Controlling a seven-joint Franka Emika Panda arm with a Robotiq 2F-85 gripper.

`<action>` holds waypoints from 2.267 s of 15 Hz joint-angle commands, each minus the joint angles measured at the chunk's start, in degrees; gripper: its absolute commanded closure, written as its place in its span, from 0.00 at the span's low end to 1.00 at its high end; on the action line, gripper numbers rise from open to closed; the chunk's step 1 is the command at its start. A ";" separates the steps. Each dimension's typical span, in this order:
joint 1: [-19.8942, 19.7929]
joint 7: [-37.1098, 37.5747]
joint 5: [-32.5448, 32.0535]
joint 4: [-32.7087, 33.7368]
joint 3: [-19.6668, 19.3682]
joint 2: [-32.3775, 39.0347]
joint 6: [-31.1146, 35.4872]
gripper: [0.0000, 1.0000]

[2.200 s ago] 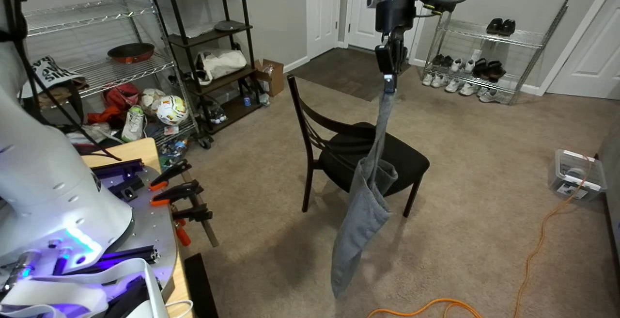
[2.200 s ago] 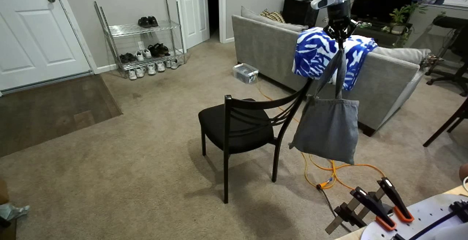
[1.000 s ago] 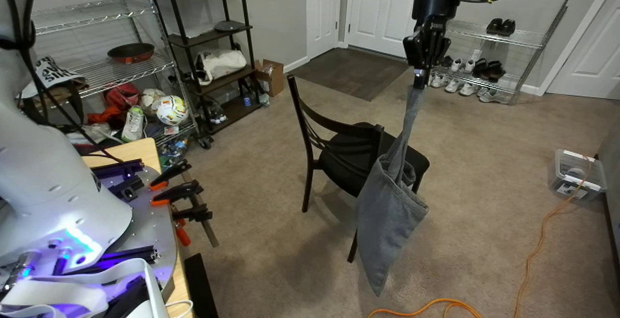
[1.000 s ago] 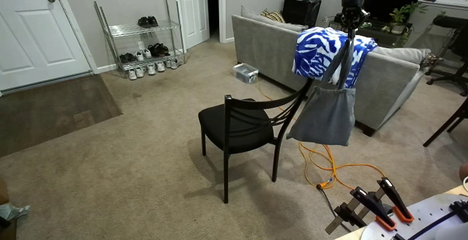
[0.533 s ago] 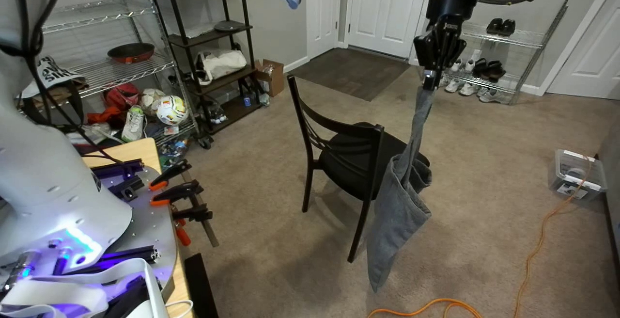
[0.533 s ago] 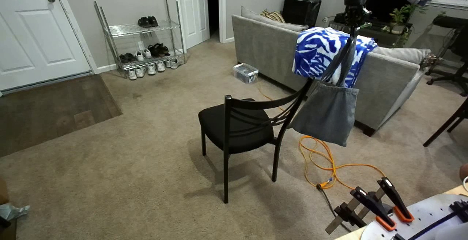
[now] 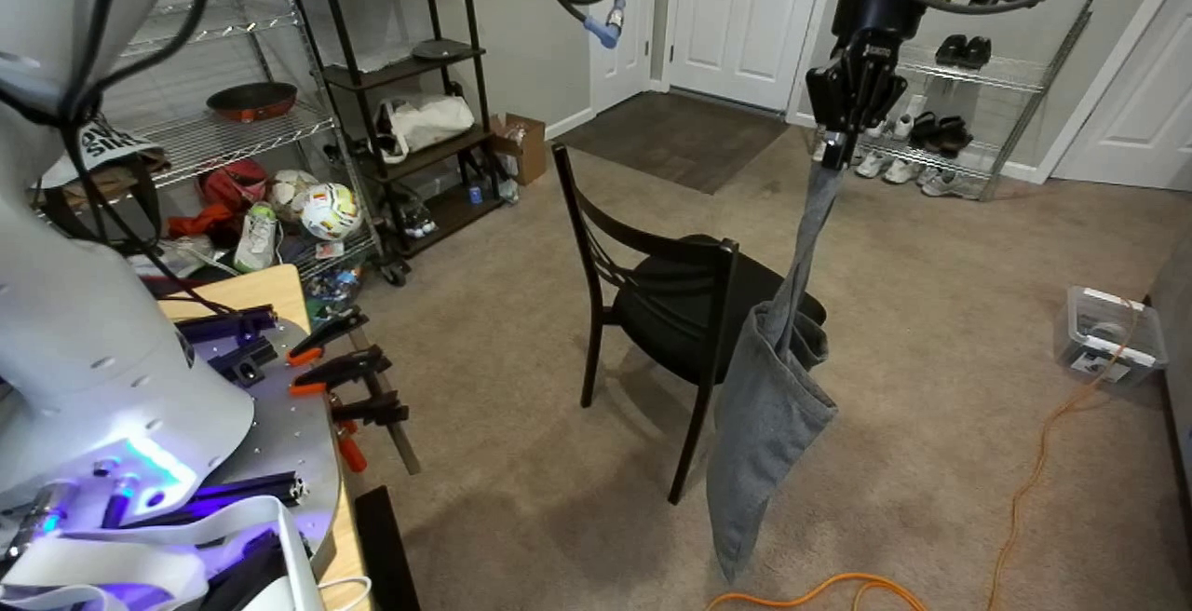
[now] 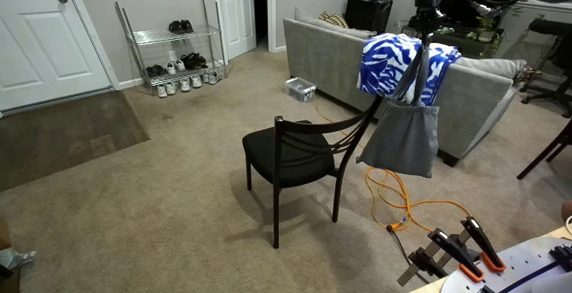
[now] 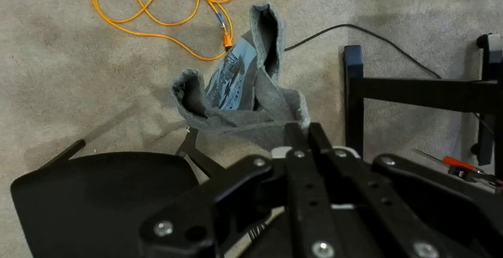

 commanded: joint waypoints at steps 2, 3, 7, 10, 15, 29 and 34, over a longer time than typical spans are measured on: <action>1.45 1.55 0.73 8.33 0.75 4.86 -2.70 0.98; 1.77 1.49 0.62 9.17 0.87 5.54 -2.59 0.98; 2.99 1.26 0.47 11.51 0.75 7.35 -2.55 0.98; 4.97 0.74 -0.23 11.71 0.81 7.48 -1.87 0.98; 9.57 -0.29 -1.23 11.64 0.68 7.08 -0.83 0.98; 10.31 -4.51 -0.80 9.28 0.77 5.80 -0.60 0.98; 12.97 -6.53 -1.71 9.08 0.73 5.53 -0.79 0.98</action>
